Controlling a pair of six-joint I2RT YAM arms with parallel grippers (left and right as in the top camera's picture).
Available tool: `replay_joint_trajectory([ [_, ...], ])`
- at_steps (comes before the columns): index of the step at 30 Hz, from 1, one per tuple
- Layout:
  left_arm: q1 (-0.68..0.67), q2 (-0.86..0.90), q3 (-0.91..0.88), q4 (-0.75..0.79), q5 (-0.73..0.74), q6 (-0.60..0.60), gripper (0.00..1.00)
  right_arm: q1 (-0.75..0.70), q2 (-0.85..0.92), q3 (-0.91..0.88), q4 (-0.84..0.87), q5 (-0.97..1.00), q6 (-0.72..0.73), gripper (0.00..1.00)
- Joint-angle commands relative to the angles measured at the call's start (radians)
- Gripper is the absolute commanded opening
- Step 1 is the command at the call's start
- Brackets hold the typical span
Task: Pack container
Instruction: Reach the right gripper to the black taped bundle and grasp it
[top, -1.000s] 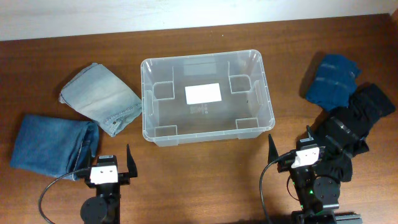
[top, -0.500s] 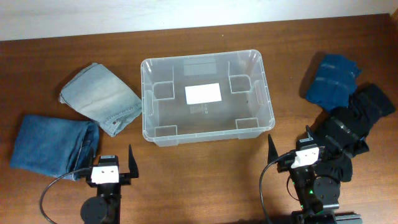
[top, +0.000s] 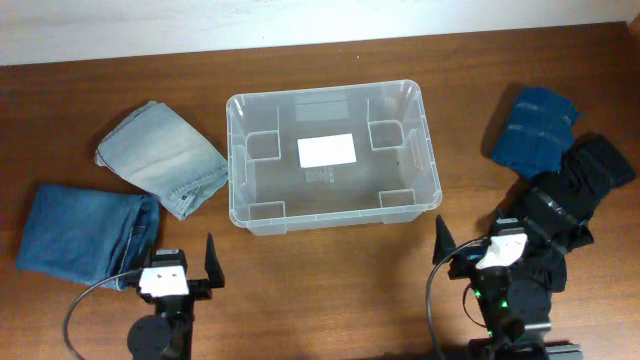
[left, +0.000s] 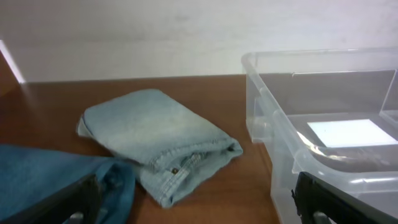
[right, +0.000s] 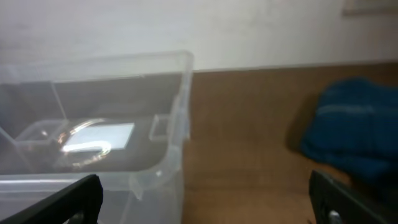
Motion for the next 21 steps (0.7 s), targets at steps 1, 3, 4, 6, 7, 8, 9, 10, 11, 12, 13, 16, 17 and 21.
replay_joint_trajectory([
  [1,0.003,0.034,0.127,-0.059,0.011,-0.031,1.0,0.002,0.109,0.189,-0.077,0.078,0.041,0.98],
  [3,0.003,0.061,0.179,-0.091,0.012,-0.032,1.0,0.002,0.192,0.285,-0.151,0.069,0.041,0.98],
  [4,0.003,0.083,0.218,-0.114,0.012,-0.036,0.99,0.002,0.246,0.348,-0.205,0.064,0.042,0.98],
  [6,0.003,0.119,0.28,-0.155,0.02,-0.035,0.99,0.002,0.343,0.459,-0.309,0.063,0.041,0.98],
  [7,0.003,0.145,0.32,-0.184,0.023,-0.035,0.99,0.002,0.396,0.518,-0.367,0.063,0.04,0.98],
  [8,0.003,0.172,0.359,-0.212,0.023,-0.035,0.99,0.002,0.447,0.574,-0.42,0.063,0.036,0.99],
  [9,0.003,0.232,0.433,-0.266,0.023,-0.035,0.99,0.002,0.555,0.684,-0.518,0.053,0.036,0.98],
  [10,0.003,0.265,0.468,-0.294,0.023,-0.035,0.99,0.002,0.616,0.746,-0.569,0.032,0.036,0.98],
  [11,0.003,0.301,0.504,-0.323,0.022,-0.034,0.99,0.002,0.673,0.805,-0.618,0.01,0.036,0.98],
  [12,0.003,0.337,0.538,-0.347,0.023,-0.034,1.0,0.002,0.714,0.848,-0.66,0.011,0.03,0.98],
  [13,0.003,0.375,0.569,-0.366,0.023,-0.035,0.99,0.001,0.763,0.901,-0.711,0.024,0.011,0.98],
  [16,0.003,0.479,0.644,-0.401,0.023,-0.035,1.0,-0.036,0.868,0.991,-0.792,0.082,0.014,0.99],
  [17,0.003,0.512,0.668,-0.409,0.024,-0.035,0.99,-0.066,0.893,1.009,-0.806,0.081,0.015,0.99],
  [21,0.003,0.615,0.747,-0.416,0.038,-0.034,0.99,-0.307,0.977,1.039,-0.838,0.02,0.034,0.98],
])
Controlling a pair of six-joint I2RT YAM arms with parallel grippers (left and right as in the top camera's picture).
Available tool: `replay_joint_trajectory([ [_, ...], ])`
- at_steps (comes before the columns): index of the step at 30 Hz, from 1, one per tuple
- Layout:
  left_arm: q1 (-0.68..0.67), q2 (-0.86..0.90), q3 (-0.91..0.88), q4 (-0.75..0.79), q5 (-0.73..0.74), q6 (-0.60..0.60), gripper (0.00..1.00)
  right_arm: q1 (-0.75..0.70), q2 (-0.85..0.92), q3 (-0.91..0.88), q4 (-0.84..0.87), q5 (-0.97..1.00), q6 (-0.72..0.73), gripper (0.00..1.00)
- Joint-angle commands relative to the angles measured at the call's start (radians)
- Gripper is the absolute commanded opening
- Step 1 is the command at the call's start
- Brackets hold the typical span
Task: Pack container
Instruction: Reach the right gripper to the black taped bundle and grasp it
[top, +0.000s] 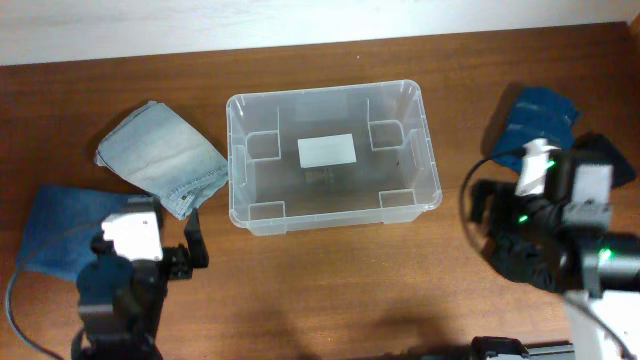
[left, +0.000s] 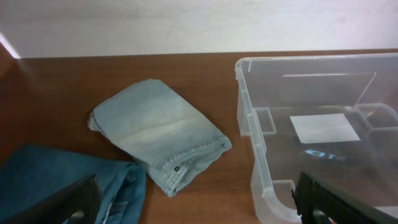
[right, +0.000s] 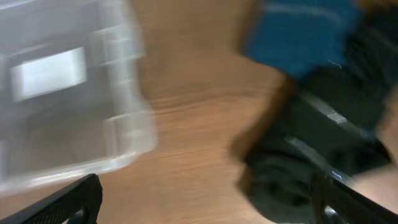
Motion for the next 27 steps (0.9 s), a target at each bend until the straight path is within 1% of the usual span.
replay_joint_trajectory([
  [1,0.003,0.085,0.08,-0.002,0.02,-0.004,1.0,-0.245,0.06,0.032,-0.012,-0.056,0.01,0.99],
  [4,0.003,0.131,0.098,-0.001,0.019,-0.002,0.99,-0.517,0.109,0.032,-0.016,-0.209,-0.035,0.98],
  [6,0.003,0.154,0.099,0.004,0.02,-0.002,0.99,-0.662,0.147,0.032,-0.03,-0.249,-0.035,0.98],
  [7,0.003,0.165,0.099,0.007,0.019,-0.002,0.99,-0.723,0.172,0.031,-0.033,-0.267,-0.032,0.98],
  [10,0.003,0.194,0.099,0.025,0.019,-0.002,0.99,-0.839,0.264,0.031,-0.018,-0.278,-0.015,0.98],
  [13,0.003,0.216,0.099,0.042,0.019,-0.002,0.99,-0.875,0.365,0.03,-0.003,-0.278,-0.014,0.98],
  [17,0.003,0.235,0.099,0.051,0.019,-0.002,0.99,-0.878,0.519,0.03,0.017,-0.284,-0.06,0.98],
  [20,0.003,0.24,0.099,0.051,0.019,-0.002,0.99,-0.878,0.625,0.03,0.062,-0.298,-0.082,0.98],
  [25,0.003,0.242,0.099,0.051,0.019,-0.002,0.99,-0.878,0.757,0.03,0.121,-0.459,-0.21,0.98],
  [27,0.003,0.242,0.099,0.051,0.011,-0.002,0.99,-0.878,0.802,0.029,0.134,-0.472,-0.233,0.99],
])
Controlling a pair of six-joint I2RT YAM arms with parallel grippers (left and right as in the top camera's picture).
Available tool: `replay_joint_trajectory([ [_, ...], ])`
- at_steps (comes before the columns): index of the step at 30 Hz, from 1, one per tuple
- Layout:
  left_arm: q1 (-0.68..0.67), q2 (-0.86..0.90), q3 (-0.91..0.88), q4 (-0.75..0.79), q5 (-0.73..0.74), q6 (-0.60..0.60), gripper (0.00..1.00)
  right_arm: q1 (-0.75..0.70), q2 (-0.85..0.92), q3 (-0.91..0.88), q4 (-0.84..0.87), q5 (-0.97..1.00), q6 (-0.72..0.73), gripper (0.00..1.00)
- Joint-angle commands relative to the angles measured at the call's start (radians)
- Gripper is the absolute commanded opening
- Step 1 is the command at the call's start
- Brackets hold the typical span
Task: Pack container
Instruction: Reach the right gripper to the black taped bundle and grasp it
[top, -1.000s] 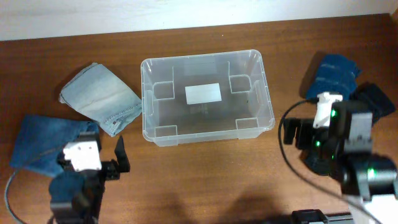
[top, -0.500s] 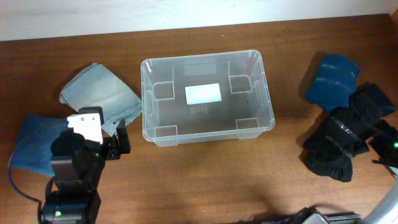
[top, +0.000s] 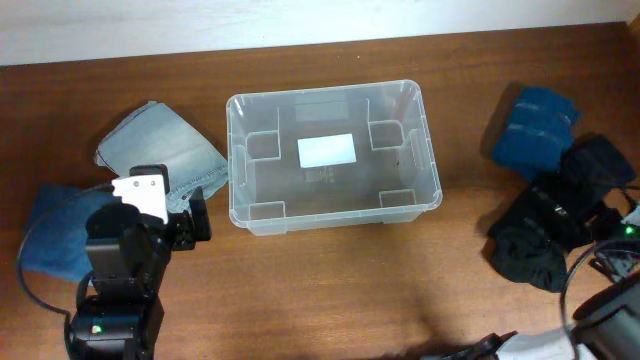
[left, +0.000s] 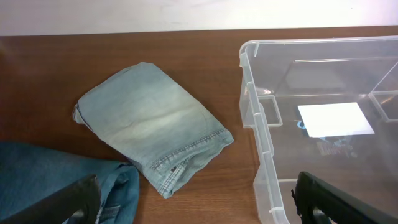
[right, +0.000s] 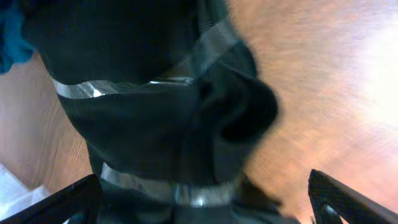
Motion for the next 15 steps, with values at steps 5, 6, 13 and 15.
replay_joint_trajectory([
  [5,0.005,0.002,0.023,0.005,0.004,-0.003,0.99,-0.003,0.155,0.011,0.036,-0.214,-0.165,0.99],
  [6,0.005,0.002,0.023,0.005,0.003,-0.003,0.99,-0.003,0.168,0.01,0.04,-0.236,-0.18,0.96],
  [13,0.005,0.002,0.023,0.005,0.003,-0.003,1.0,-0.003,0.218,-0.034,0.11,-0.254,-0.18,0.38],
  [15,0.005,0.002,0.023,0.006,0.003,-0.003,1.0,-0.003,0.218,-0.034,0.11,-0.268,-0.18,0.29],
])
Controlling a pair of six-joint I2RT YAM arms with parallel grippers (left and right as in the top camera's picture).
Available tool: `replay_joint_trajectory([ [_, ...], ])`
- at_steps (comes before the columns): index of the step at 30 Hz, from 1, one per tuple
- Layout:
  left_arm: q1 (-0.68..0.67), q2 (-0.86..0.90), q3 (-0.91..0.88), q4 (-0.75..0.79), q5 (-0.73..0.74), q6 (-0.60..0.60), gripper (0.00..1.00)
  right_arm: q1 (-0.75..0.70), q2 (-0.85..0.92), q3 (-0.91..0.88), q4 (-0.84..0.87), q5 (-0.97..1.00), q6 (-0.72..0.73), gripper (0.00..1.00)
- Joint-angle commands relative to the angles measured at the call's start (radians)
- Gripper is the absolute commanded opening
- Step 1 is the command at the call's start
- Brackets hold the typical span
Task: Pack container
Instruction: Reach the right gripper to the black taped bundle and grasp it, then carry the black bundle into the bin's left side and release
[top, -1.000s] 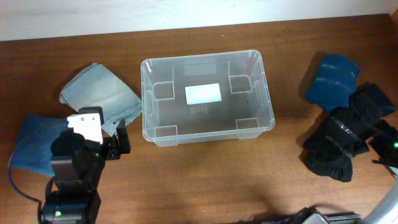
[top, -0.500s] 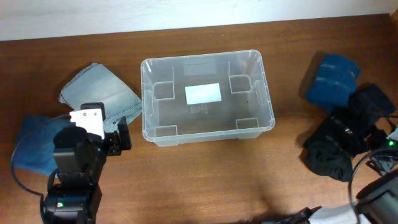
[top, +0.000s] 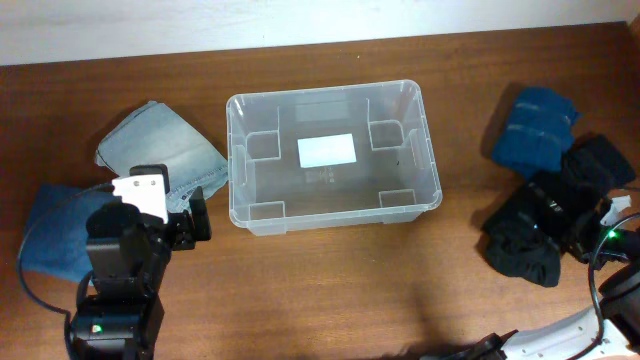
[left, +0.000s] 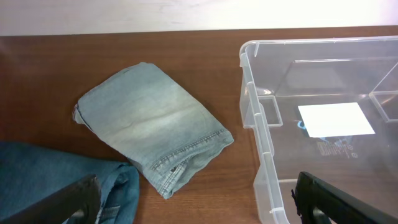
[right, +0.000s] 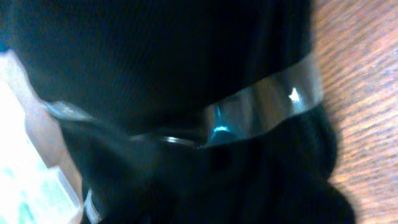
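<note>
A clear plastic container (top: 330, 155) stands mid-table with nothing in it but a white label. Light-blue folded jeans (top: 160, 155) lie left of it, also seen in the left wrist view (left: 155, 134). Darker blue jeans (top: 45, 240) lie nearer the front. My left gripper (left: 199, 208) hovers open between them and the container wall (left: 264, 155). On the right lie a dark blue garment (top: 535, 125) and a black garment (top: 545, 225) with reflective stripes. My right gripper (top: 588, 232) is low against the black garment (right: 186, 74); its fingers are lost in the dark cloth.
The wooden table (top: 330, 290) runs to a pale wall at the back. My left arm's body (top: 125, 275) covers part of the darker jeans. The right arm's cable (top: 600, 285) loops near the front right corner.
My right gripper has moved from the table's right edge in onto the black garment, whose cloth now fills its view. The left gripper and all the clothes are where they were.
Both grippers first stood open at the front edge, facing the container. Then the left had risen near the jeans and the right had swung over the right-hand garments. Later the left hovered by the light jeans, and the right looked down on the black garment it now presses close to.
</note>
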Motion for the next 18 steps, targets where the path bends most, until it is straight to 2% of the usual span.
replay_joint_trajectory([
  [1,0.005,0.0,0.023,0.004,0.004,-0.002,0.99,0.004,0.023,-0.019,0.0,-0.055,-0.006,0.17],
  [5,0.005,0.0,0.023,0.003,0.004,-0.002,0.99,0.004,0.016,-0.013,-0.019,-0.087,0.044,0.1],
  [6,0.005,0.0,0.023,0.003,0.004,-0.002,0.99,0.005,0.001,0.004,-0.046,-0.134,0.043,0.04],
  [12,0.005,0.0,0.023,0.004,0.003,-0.002,0.99,0.074,-0.122,0.123,-0.193,-0.213,0.001,0.04],
  [18,0.005,0.0,0.023,0.003,-0.038,-0.002,0.99,0.25,-0.322,0.298,-0.328,-0.211,-0.028,0.04],
])
